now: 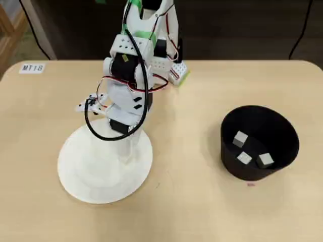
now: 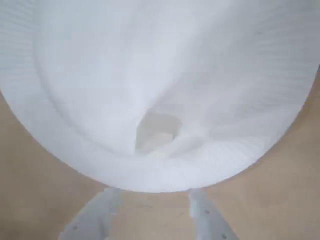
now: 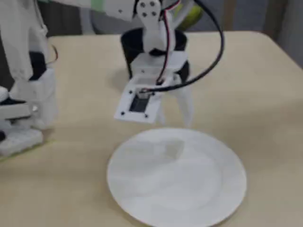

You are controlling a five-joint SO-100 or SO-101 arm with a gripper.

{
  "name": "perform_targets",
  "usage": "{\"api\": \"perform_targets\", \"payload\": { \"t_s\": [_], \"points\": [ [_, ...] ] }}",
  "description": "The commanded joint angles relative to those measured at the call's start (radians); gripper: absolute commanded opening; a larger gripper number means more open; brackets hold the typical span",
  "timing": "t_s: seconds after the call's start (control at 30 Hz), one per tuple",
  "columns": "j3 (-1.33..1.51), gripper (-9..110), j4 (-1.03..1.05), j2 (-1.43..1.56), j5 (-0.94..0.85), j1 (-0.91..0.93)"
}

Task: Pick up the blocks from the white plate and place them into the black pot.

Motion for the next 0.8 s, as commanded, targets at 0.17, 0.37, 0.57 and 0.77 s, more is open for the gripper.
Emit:
{"api": "perform_targets", "payload": {
  "t_s": [0.17, 0.37, 0.57, 0.77],
  "points": [
    [-0.054, 33, 0.046, -0.005, 0.086, 0.029],
    [-0.055, 34, 0.040, -0.044, 0.067, 0.034],
    [-0.057, 33, 0.008, -0.089, 0.054, 0.037],
    [-0.057, 32, -0.017, -0.129, 0.063, 0.044]
  ]
}}
